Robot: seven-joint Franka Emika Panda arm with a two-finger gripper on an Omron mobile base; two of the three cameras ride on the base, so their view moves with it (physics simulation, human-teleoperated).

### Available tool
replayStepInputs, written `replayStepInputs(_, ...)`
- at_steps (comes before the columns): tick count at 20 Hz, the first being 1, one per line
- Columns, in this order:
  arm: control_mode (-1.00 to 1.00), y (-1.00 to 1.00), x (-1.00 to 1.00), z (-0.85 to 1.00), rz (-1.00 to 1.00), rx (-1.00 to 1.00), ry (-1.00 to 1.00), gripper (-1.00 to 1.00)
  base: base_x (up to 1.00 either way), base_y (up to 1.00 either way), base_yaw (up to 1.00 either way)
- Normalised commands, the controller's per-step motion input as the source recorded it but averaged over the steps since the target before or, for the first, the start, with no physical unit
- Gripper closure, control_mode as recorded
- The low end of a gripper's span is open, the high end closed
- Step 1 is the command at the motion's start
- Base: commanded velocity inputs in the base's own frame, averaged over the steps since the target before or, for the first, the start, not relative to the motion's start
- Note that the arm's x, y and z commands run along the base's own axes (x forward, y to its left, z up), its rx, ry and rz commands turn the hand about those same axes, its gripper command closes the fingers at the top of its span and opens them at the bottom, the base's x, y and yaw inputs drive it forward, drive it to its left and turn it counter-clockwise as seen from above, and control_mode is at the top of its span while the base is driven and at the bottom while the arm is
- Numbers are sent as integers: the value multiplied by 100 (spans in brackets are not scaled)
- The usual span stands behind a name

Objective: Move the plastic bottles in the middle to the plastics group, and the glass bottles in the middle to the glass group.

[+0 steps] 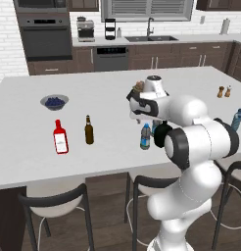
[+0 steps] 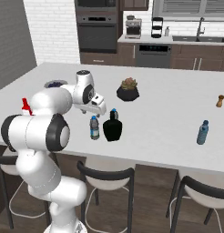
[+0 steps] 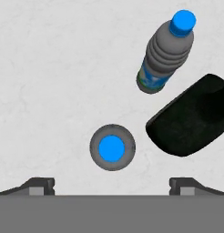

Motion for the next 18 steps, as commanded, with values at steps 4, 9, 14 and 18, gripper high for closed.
replayStepInputs(4, -100, 0, 2, -24, 0, 0, 0, -100, 0, 0, 0)
replayStepInputs(9, -100, 0, 1, -26, 0, 0, 0, -100, 0, 0, 0)
replayStepInputs(14, -100, 0, 0, -20, 0, 0, 0, -100, 0, 0, 0)
replayStepInputs(18, -100, 0, 19, -6, 0, 0, 0, -100, 0, 0, 0)
